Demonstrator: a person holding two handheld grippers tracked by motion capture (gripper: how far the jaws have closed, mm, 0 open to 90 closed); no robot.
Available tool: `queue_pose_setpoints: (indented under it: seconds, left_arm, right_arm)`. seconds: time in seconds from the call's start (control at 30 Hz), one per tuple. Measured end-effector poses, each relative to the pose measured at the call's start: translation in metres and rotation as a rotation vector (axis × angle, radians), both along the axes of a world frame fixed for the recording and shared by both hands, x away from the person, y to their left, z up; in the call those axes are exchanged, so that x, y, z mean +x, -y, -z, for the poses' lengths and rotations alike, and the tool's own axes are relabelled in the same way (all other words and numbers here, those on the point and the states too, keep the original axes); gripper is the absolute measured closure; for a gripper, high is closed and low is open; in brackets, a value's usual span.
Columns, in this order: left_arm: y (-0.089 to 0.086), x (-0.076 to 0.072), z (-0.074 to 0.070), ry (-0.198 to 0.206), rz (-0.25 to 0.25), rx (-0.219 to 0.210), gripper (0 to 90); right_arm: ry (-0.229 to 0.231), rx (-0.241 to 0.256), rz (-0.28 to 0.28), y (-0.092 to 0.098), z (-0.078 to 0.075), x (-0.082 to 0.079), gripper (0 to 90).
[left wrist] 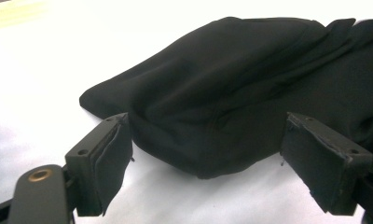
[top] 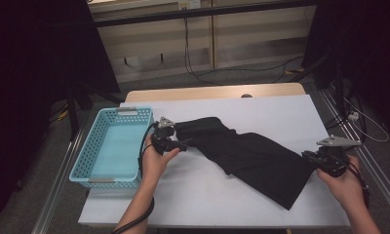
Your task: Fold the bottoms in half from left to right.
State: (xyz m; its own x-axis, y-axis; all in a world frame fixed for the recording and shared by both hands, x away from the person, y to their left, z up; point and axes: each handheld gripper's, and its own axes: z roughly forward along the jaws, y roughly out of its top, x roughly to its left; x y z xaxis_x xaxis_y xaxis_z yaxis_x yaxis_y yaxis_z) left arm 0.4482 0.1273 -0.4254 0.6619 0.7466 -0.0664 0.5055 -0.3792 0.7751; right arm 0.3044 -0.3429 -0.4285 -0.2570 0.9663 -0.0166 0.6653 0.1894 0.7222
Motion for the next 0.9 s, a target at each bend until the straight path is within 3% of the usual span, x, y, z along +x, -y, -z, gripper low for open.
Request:
queue_pose_setpoints:
  seconds: [0.17, 0.4, 0.47, 0.53, 0.63, 0.8, 0.9]
  left_arm:
    - [0.001, 0.000, 0.001, -0.001, 0.000, 0.004, 16.7]
    - [0.002, -0.001, 0.001, -0.006, 0.006, 0.008, 16.4]
    - [0.001, 0.000, 0.000, 0.000, 0.006, 0.011, 16.4]
    - [0.001, 0.000, 0.001, -0.003, 0.003, 0.012, 16.4]
    - [0.001, 0.000, 0.002, -0.009, 0.005, 0.013, 16.4]
    - [0.000, 0.000, 0.001, -0.018, 0.015, 0.017, 16.3]
    - [0.001, 0.000, 0.001, -0.015, 0.014, 0.016, 16.2]
  right_arm:
    - [0.007, 0.018, -0.003, 0.003, -0.001, 0.000, 73.9]
    - [-0.065, -0.005, -0.049, -0.003, 0.015, 0.003, 75.7]
    - [-0.081, -0.018, -0.054, -0.004, 0.019, 0.004, 82.9]
    - [-0.091, 0.001, -0.068, -0.005, 0.019, 0.004, 89.9]
    - [-0.101, -0.006, -0.073, -0.005, 0.017, 0.005, 90.0]
    - [-0.062, 0.002, -0.034, 0.007, 0.006, 0.001, 90.0]
    - [-0.065, 0.012, -0.035, 0.013, 0.007, 0.000, 90.0]
